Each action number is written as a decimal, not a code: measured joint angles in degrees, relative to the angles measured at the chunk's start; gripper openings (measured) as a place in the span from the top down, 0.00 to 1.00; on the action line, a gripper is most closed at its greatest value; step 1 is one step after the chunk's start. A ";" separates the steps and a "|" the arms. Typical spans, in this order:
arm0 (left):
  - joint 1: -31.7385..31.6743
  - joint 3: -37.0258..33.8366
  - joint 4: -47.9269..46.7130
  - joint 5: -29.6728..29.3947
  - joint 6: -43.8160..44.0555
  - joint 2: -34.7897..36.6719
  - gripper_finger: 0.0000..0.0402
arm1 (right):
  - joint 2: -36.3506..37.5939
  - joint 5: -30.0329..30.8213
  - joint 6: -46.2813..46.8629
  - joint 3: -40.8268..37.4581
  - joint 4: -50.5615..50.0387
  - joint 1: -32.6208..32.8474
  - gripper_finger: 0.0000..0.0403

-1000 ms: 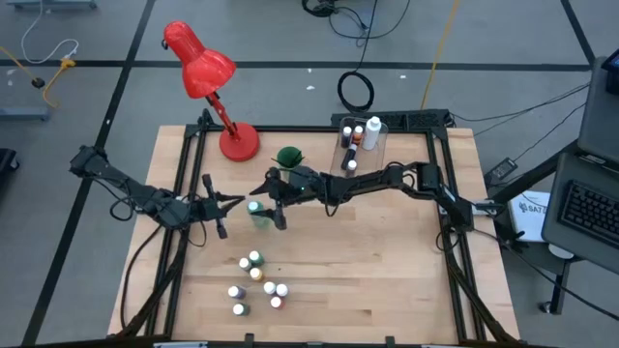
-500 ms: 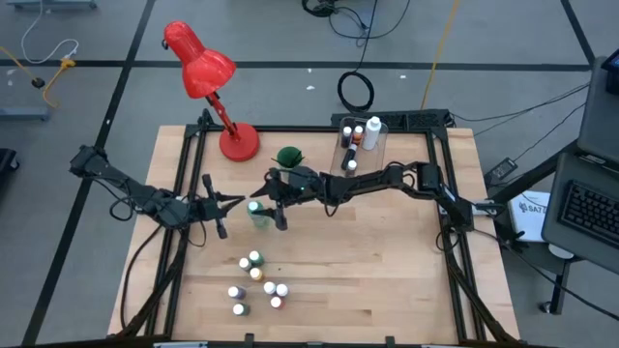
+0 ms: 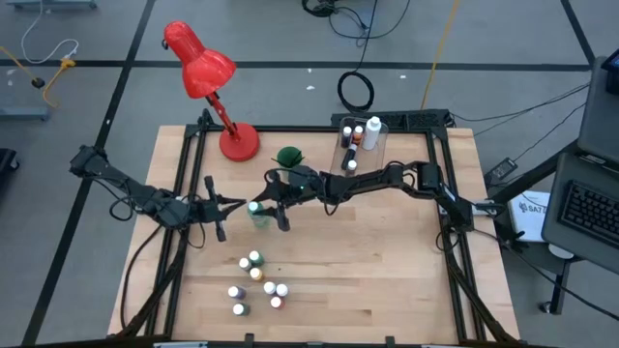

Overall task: Pick & Place Paint Supplies
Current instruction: Put the large green paint bottle into the transparent bin

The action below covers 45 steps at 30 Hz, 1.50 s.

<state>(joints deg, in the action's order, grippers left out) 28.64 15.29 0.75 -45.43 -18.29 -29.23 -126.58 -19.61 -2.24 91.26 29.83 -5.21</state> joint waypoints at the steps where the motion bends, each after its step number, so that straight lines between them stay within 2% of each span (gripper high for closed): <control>1: 0.00 0.00 0.00 0.00 0.00 0.02 0.95 | 0.00 0.08 -0.02 0.00 0.02 0.00 0.60; 8: 0.00 0.00 0.00 0.42 0.00 0.00 0.95 | 0.00 0.06 -0.33 -0.02 0.58 -0.04 0.73; 13: 0.00 0.00 -0.08 0.40 -0.35 0.00 0.95 | 0.00 -0.40 -2.65 -0.04 1.20 -0.04 0.73; 16: 0.00 0.00 -0.73 0.40 -0.52 0.01 0.95 | 1.80 -3.66 -3.08 -0.21 -0.72 -0.09 0.73; 19: 0.00 0.00 -1.09 0.35 -0.52 0.00 0.95 | 6.62 -4.55 -4.27 -0.23 -5.09 0.43 0.73; 25: 0.00 0.00 -1.20 -0.02 -0.46 0.02 0.95 | 23.02 -4.05 -8.27 -0.13 -22.28 3.89 0.73; 27: 0.00 0.00 -1.25 -0.04 -0.32 0.00 0.95 | 29.37 0.29 -9.37 -0.13 -28.20 5.60 0.73; 32: 0.00 0.00 -1.24 -0.04 0.20 0.02 0.95 | 44.61 22.98 -13.55 -0.32 -46.60 9.19 0.73; 35: 0.00 0.00 -1.05 -0.06 0.20 0.02 0.95 | 52.31 37.03 -13.29 -4.96 -52.96 9.87 0.73; 37: 0.00 0.00 -1.05 -0.06 0.22 0.00 0.95 | 56.86 42.81 -11.90 -9.89 -54.44 9.36 0.73; 40: -0.05 0.00 -0.98 -0.06 0.23 0.01 0.95 | 63.18 45.09 -10.35 -19.27 -52.39 6.77 0.73; 45: -0.07 0.00 -0.20 -0.10 0.24 0.00 0.95 | 69.10 45.10 -11.43 -36.69 -36.73 0.48 0.73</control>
<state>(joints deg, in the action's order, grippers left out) 28.58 15.29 0.55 -45.53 -18.05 -29.23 -57.49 25.49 -13.67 54.57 -6.90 -4.73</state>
